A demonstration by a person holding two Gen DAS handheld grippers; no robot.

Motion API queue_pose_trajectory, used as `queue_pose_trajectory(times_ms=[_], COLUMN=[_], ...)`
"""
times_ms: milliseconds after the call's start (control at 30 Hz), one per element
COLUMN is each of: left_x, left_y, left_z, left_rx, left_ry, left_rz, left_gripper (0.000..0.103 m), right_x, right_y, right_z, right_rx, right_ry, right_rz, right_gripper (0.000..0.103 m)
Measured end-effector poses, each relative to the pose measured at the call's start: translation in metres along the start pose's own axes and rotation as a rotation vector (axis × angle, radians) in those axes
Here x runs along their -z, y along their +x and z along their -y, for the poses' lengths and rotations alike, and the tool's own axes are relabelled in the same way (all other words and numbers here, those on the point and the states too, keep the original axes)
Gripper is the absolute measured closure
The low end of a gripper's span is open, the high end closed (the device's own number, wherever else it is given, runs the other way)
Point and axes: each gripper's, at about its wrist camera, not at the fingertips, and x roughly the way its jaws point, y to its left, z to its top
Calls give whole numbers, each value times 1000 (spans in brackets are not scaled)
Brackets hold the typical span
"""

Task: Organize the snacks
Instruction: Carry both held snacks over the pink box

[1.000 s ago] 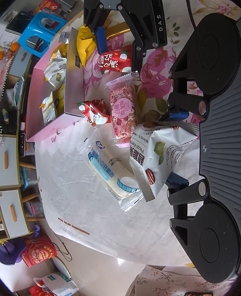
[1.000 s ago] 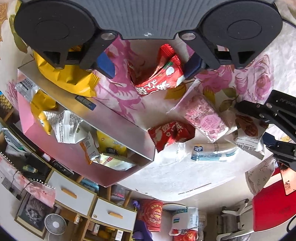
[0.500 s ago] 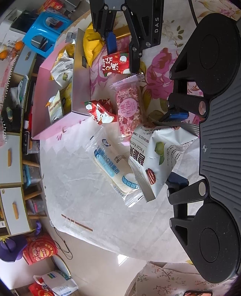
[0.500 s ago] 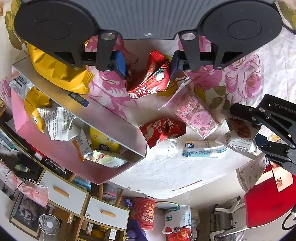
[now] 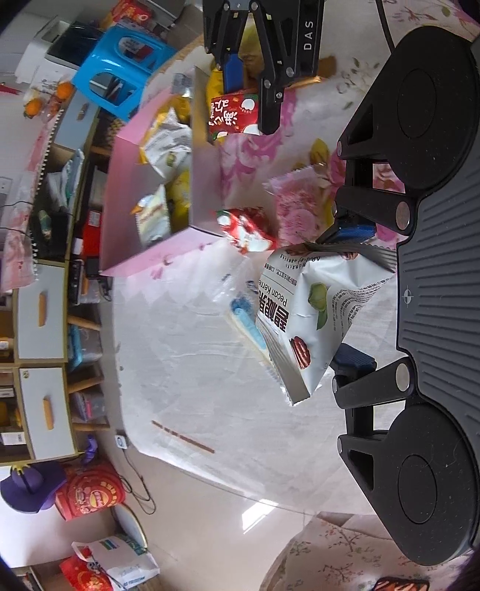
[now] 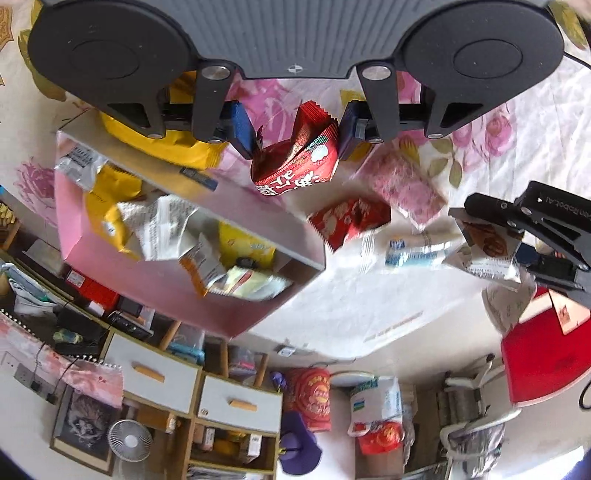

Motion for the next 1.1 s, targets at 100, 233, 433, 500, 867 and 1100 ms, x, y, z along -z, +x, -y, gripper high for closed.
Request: queue_pose_trajectory(times_ms=[100,233,433,500,867,1100], left_x=[-7,-21,-45,-53,-86,-118], left_y=[-3,-5,1,7,43,72], left_z=[3,10,19,25,68,89], left_rx=[-1,5,14,24,75,86], left_ry=[-4,-10,-54,-65,-65,-68], left_rz=[20,48,88,96,157,167], left_gripper=[50,50,50,50,50,50], right_x=[-4,-10,-19,-20,-12,-14], right_y=[-7,-14,-28,-30,-12,13], right_z=[7,18,44,55,105,130], right_rx=[3,26,75,79,163,177], right_ry=[42,72,153,205,382,473], right_rz=[30,68,146,165,178,154], right_gripper=[64,64,63,63,62,60])
